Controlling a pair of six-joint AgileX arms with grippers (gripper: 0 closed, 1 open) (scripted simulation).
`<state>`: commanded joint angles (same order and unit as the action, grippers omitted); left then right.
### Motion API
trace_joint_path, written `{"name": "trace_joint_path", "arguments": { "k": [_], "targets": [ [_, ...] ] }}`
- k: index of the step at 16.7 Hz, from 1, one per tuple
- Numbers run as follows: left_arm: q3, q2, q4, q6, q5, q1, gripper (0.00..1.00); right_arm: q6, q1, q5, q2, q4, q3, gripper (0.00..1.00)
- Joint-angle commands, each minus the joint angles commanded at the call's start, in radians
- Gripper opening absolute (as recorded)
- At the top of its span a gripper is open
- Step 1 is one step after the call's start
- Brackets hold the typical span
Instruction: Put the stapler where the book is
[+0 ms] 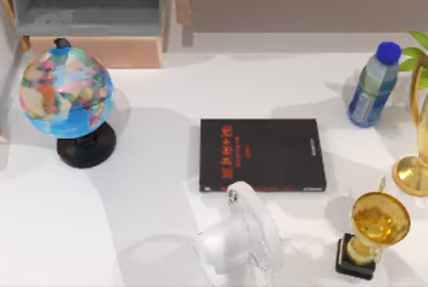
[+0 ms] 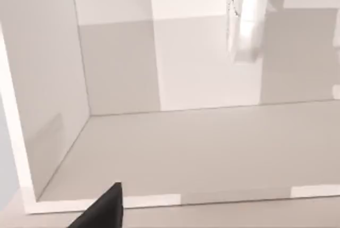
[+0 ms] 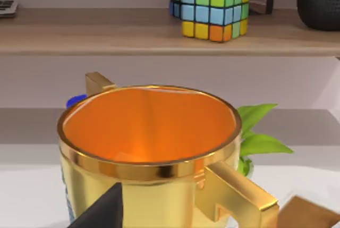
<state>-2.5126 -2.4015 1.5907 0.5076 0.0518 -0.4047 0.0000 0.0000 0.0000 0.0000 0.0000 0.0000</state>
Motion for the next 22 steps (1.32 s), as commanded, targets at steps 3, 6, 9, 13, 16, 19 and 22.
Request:
{"name": "trace_joint_path", "arguments": {
  "k": [3, 6, 9, 13, 16, 19, 22],
  "targets": [
    [0.037, -0.033, -0.076, -0.028, -0.002, 0.029, 1.00, 0.000, 0.000, 0.000, 0.000, 0.000, 0.000, 1.00],
    [0.054, -0.150, -0.205, -0.054, -0.003, 0.057, 1.00, 0.000, 0.000, 0.000, 0.000, 0.000, 0.000, 1.00],
    [0.053, -0.244, -0.295, -0.072, -0.004, 0.072, 1.00, 0.000, 0.000, 0.000, 0.000, 0.000, 0.000, 1.00],
    [0.050, -0.257, -0.308, -0.076, -0.004, 0.076, 1.00, 0.000, 0.000, 0.000, 0.000, 0.000, 0.000, 1.00],
    [0.050, -0.257, -0.308, -0.076, -0.004, 0.076, 0.85, 0.000, 0.000, 0.000, 0.000, 0.000, 0.000, 1.00],
    [0.050, -0.257, -0.308, -0.076, -0.004, 0.076, 0.62, 0.000, 0.000, 0.000, 0.000, 0.000, 0.000, 1.00],
    [0.050, -0.257, -0.308, -0.076, -0.004, 0.076, 0.40, 0.000, 0.000, 0.000, 0.000, 0.000, 0.000, 1.00]
  ]
}}
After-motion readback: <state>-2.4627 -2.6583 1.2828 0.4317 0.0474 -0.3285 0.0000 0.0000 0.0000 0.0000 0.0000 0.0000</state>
